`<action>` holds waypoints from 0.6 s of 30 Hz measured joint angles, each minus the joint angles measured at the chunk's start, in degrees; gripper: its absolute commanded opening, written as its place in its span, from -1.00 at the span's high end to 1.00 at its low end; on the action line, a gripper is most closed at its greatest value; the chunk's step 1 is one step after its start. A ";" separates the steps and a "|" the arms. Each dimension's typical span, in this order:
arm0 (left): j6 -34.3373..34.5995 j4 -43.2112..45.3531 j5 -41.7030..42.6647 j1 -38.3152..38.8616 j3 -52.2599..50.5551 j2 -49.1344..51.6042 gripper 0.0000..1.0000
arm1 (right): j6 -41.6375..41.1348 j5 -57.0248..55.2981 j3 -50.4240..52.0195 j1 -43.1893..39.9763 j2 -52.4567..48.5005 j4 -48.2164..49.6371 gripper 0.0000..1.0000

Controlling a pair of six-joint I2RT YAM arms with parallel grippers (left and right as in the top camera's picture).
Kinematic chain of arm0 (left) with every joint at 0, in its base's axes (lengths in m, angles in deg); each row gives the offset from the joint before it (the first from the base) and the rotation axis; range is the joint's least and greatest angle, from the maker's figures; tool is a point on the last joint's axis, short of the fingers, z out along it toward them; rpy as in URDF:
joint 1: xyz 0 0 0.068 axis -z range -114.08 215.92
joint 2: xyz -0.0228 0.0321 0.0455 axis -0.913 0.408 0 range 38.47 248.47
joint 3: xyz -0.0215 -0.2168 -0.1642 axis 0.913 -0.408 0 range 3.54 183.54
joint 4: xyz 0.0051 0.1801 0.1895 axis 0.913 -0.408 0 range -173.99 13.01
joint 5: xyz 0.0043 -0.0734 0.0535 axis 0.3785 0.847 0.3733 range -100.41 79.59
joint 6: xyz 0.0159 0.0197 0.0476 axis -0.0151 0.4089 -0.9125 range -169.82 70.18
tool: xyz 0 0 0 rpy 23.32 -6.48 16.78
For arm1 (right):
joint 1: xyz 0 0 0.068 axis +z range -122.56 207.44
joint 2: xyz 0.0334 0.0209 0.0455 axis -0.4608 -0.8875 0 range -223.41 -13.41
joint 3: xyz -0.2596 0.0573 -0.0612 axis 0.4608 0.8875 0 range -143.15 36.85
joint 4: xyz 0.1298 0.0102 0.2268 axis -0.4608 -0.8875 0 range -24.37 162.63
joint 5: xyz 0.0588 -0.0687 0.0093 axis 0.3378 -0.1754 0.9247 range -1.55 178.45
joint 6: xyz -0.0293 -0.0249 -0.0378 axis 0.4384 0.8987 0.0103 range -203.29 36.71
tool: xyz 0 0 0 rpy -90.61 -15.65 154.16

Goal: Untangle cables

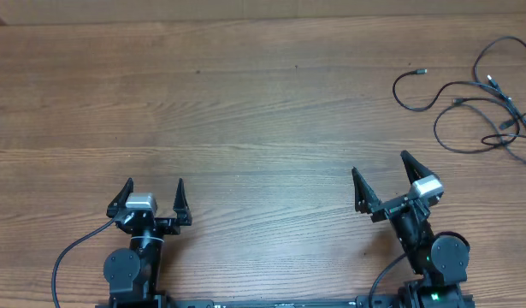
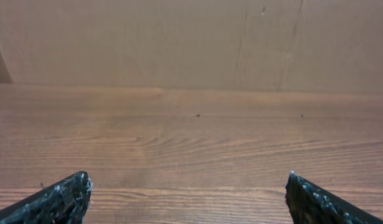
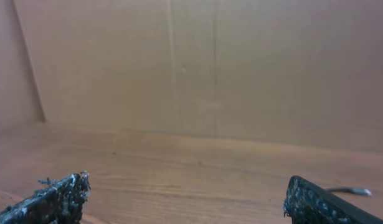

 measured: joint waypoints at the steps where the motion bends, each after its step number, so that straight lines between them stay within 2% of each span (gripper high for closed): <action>1: 0.00 0.04 0.02 0.00 0.00 0.00 -0.99 | 0.02 -0.42 0.00 0.00 1.46 -1.25 -1.00; 7: 0.00 0.04 0.02 0.00 0.00 -0.02 -0.99 | 0.13 -2.93 0.00 -0.02 14.53 -11.65 -1.00; 15: 0.00 0.04 0.00 0.00 0.00 -0.02 -0.99 | 0.11 -4.07 0.00 -0.04 15.17 -22.67 -1.00; 18: 0.00 0.07 0.00 0.00 0.00 -0.02 -0.99 | 0.13 -4.42 0.00 -0.04 15.19 -23.30 -1.00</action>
